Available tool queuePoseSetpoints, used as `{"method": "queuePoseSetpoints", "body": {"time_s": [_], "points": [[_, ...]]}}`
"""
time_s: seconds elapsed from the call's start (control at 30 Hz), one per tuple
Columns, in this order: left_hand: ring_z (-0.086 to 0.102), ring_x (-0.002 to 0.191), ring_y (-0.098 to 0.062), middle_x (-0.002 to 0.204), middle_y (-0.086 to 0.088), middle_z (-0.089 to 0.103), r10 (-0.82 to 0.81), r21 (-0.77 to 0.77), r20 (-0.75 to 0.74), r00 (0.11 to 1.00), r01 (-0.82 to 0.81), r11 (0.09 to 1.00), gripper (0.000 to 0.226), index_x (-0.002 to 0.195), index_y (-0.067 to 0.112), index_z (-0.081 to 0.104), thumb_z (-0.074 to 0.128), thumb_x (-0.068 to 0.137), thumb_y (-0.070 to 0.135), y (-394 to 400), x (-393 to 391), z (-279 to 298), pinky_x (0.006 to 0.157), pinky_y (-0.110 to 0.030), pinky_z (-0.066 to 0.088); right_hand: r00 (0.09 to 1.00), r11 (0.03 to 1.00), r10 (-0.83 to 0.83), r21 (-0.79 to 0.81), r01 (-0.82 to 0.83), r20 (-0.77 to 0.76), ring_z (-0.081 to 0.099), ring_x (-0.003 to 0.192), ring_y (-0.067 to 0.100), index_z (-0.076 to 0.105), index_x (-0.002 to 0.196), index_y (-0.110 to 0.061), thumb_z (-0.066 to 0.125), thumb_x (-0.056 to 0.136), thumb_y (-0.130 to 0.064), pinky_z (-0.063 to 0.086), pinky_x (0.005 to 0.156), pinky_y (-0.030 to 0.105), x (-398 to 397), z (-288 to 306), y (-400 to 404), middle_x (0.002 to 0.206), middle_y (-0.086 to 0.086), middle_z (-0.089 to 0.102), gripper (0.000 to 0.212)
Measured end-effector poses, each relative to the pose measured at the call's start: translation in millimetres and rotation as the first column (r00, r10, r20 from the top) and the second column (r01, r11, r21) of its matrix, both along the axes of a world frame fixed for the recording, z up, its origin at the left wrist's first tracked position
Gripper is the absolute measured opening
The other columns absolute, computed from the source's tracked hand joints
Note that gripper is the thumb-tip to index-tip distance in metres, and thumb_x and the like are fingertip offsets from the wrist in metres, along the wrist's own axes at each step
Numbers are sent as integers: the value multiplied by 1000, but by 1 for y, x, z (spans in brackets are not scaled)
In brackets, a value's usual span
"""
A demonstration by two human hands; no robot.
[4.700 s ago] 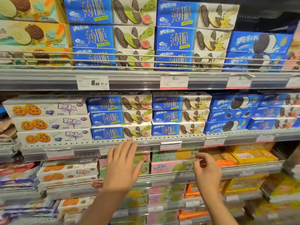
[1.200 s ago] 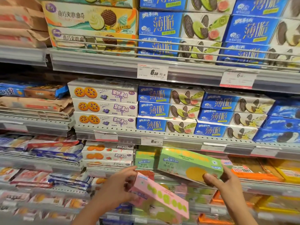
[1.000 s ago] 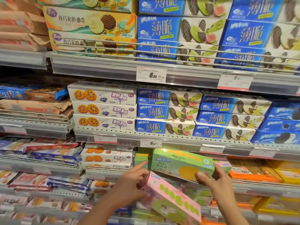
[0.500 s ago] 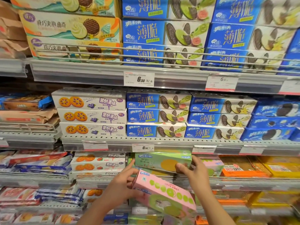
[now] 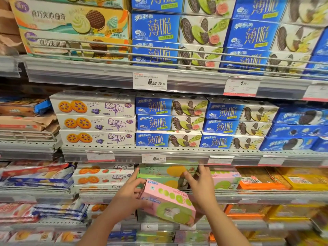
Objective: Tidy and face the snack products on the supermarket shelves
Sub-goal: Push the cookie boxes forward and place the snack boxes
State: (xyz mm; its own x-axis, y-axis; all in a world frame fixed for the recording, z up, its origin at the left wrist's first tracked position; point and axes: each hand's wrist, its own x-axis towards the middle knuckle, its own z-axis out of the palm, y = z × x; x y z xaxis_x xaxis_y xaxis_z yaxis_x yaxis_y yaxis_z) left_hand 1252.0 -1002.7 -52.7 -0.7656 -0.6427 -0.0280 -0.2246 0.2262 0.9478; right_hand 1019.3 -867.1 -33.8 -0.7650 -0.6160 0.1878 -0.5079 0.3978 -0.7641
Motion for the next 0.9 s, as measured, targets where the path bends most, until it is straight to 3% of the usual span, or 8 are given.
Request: {"method": "queuePoseSetpoints", "body": {"time_s": [0.17, 0.27, 0.37, 0.43, 0.6, 0.7, 0.8, 0.9], "points": [[71, 103, -11, 149, 46, -5, 11, 23, 18, 1000, -11, 1000, 63, 100, 45, 70, 96, 43, 38, -4, -2, 0, 74, -32, 62, 996, 997, 73, -34, -72, 41, 56, 92, 23, 50, 104, -18, 70, 92, -33, 45, 75, 38, -2, 4, -1, 97, 0, 55, 28], [71, 100, -11, 148, 51, -5, 0, 17, 21, 1000, -1, 1000, 60, 100, 45, 70, 97, 48, 34, -5, 0, -3, 73, -31, 62, 994, 993, 101, -60, -98, 50, 58, 94, 19, 48, 117, -23, 70, 93, -31, 48, 78, 37, -4, 6, -1, 102, -2, 58, 33], [70, 86, -3, 161, 34, 5, -1, -31, 30, 1000, 2, 1000, 63, 106, 47, 68, 95, 51, 31, -4, 6, -4, 68, -25, 59, 989, 991, 123, -67, -118, 77, 63, 98, 21, 52, 117, -21, 70, 92, -29, 54, 84, 40, -6, 4, 1, 105, 1, 62, 32], [71, 97, -5, 163, 31, 4, -2, -64, 14, 1000, 3, 998, 59, 105, 45, 70, 95, 57, 20, -3, 10, -5, 72, -28, 61, 984, 989, 138, -77, -130, 113, 63, 98, 21, 50, 117, -24, 70, 92, -27, 56, 88, 44, -7, 3, 2, 106, 1, 60, 33], [72, 102, -10, 162, 31, 2, 11, -70, 1, 1000, -11, 997, 59, 103, 45, 71, 95, 63, 10, 4, 16, -3, 76, -32, 62, 976, 985, 161, -85, -149, 147, 60, 116, 20, 42, 148, -14, 69, 93, -27, 52, 99, 43, -6, 0, 1, 126, -5, 54, 63], [72, 100, -9, 161, 31, 0, 23, -82, 12, 1000, -22, 996, 59, 101, 47, 70, 94, 63, 9, 7, 18, -1, 76, -29, 62, 971, 982, 183, -82, -172, 156, 57, 124, 20, 39, 151, -13, 69, 94, -30, 50, 104, 41, -6, 3, 2, 142, -1, 52, 67], [70, 101, -3, 161, 32, -2, 40, -98, 27, 999, -37, 994, 57, 102, 47, 69, 95, 64, 13, 12, 22, -1, 76, -25, 61, 961, 972, 215, -133, -193, 172, 57, 127, 12, 41, 150, -22, 70, 95, -29, 51, 102, 35, -7, 2, 13, 139, -9, 53, 63], [66, 103, 7, 157, 31, 16, 80, -124, 23, 996, -77, 989, 58, 105, 52, 67, 96, 61, 27, 15, 32, -3, 77, -21, 59, 966, 963, 191, -226, -149, 176, 62, 120, 3, 54, 137, -34, 70, 93, -40, 52, 96, 30, -10, -6, 46, 132, -16, 63, 47]]}}
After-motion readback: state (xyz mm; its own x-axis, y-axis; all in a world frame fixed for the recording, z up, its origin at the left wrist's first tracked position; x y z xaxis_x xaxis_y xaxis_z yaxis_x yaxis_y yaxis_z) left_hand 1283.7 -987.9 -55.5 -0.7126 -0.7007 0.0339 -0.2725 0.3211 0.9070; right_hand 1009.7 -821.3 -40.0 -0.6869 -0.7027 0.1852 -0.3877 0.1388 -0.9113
